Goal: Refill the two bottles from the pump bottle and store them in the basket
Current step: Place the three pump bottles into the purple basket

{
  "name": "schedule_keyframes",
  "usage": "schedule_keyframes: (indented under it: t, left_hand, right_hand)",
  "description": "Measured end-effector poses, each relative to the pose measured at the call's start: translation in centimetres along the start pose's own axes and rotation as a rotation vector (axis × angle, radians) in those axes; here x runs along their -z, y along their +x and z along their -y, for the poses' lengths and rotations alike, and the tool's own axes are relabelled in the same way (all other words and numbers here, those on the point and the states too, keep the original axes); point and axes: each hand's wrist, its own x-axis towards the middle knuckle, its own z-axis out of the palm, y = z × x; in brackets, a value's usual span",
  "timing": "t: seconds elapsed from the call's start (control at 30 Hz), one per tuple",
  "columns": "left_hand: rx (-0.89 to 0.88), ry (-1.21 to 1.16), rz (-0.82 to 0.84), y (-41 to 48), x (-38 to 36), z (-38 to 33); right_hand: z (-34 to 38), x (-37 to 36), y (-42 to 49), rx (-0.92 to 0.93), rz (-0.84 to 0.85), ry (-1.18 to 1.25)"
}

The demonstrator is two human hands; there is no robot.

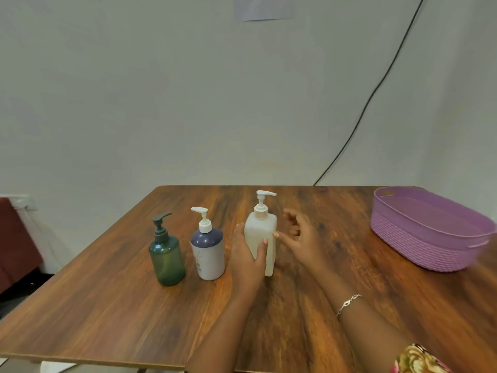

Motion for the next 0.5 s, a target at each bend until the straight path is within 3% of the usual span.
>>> schedule_keyframes:
  t: [0.23, 0.5]
  left_hand:
    - [0.050, -0.117, 0.002, 0.7, -0.3, 0.2]
    - [0.091, -0.154, 0.006, 0.9, -0.6, 0.3]
  right_hand:
    - [-0.9, -1.1, 1.9, -0.179, 0.234, -0.058]
    - [-1.0, -2.7, 2.0, -0.144, 0.175, 0.068]
